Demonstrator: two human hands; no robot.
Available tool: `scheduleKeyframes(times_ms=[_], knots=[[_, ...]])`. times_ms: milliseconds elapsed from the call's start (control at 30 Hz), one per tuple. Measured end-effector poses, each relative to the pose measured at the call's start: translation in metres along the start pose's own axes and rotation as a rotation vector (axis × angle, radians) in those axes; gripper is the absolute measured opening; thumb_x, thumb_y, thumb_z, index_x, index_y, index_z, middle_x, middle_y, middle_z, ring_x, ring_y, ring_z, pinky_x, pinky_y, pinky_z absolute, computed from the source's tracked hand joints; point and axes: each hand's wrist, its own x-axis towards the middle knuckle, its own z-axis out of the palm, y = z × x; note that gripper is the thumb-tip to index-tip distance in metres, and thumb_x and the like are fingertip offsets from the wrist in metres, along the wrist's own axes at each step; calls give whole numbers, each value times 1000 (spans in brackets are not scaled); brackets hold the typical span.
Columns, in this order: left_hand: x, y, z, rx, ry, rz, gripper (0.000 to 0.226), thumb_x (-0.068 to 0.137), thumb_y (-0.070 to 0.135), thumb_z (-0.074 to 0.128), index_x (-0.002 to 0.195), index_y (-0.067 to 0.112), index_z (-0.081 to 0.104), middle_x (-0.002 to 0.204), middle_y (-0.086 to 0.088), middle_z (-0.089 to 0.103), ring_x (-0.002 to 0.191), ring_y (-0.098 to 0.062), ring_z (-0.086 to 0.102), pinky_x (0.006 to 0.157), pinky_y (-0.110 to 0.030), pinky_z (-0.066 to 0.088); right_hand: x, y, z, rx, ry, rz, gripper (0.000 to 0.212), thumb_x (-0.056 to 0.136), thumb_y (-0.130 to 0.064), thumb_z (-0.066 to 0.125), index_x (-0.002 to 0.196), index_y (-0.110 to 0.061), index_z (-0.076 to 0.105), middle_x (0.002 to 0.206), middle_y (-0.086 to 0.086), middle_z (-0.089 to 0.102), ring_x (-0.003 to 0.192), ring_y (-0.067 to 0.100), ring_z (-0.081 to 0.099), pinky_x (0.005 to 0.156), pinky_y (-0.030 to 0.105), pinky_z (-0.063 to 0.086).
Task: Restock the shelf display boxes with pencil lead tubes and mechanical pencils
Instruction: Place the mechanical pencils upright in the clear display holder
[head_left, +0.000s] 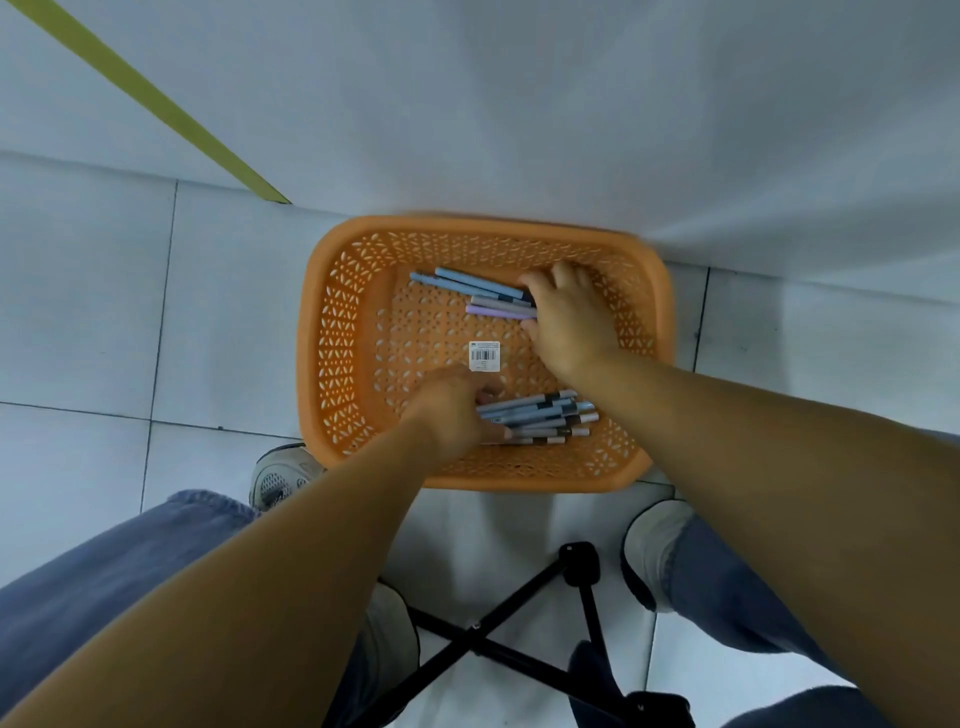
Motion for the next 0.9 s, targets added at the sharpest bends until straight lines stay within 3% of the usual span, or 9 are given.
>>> scheduleKeyframes(times_ms=[167, 267, 433, 600, 667, 767, 900], knots=[[-4, 2, 15, 195, 122, 14, 49, 79, 48, 78, 123, 38, 60, 127, 3, 52, 127, -22, 41, 109, -41, 35, 7, 1, -5, -46, -156, -26, 39, 93, -21, 58, 128, -14, 44, 121, 15, 53, 106, 34, 52, 81, 41, 43], [-4, 5, 18, 320, 98, 9, 43, 84, 42, 74, 124, 33, 60, 132, 1, 48, 131, -25, 39, 110, -43, 31, 10, 1, -12, -106, -219, -61, 34, 94, -16, 57, 124, -10, 43, 119, 15, 53, 101, 33, 54, 71, 36, 37], [-2, 2, 18, 463, 41, 39, 40, 98, 31, 57, 137, 19, 52, 138, -5, 45, 128, -28, 42, 105, -44, 38, 0, 4, -13, -71, -254, -50, 36, 92, -20, 58, 123, -8, 45, 124, 13, 46, 100, 32, 53, 71, 35, 37], [-10, -10, 11, 294, -28, 37, 35, 103, 16, 47, 138, 16, 46, 135, -11, 51, 115, -29, 53, 99, -42, 45, -6, 3, -17, -4, -393, -6, 33, 94, -27, 55, 119, -7, 45, 115, 13, 50, 83, 27, 50, 68, 34, 35], [-15, -20, 6, 161, 7, -23, 29, 104, 18, 44, 132, 15, 47, 125, -15, 60, 100, -26, 57, 88, -38, 45, -11, 7, -20, 47, -419, 17, 24, 95, -27, 52, 110, -9, 45, 104, 14, 52, 83, 31, 54, 66, 32, 32], [-24, -33, 0, 1, 97, -91, 30, 106, 23, 44, 132, 8, 46, 116, -21, 61, 99, -32, 58, 83, -35, 41, -20, 13, -27, 130, -451, 67, 17, 98, -27, 49, 97, -12, 40, 94, 18, 58, 71, 27, 52, 62, 33, 33], [-45, -27, -18, -141, 227, -126, 27, 105, 38, 45, 115, 14, 51, 87, -2, 59, 75, -20, 57, 63, -30, 38, -43, 7, -54, 294, -434, 102, 21, 101, -25, 42, 108, -5, 44, 96, 20, 62, 79, 33, 62, 68, 44, 49]])
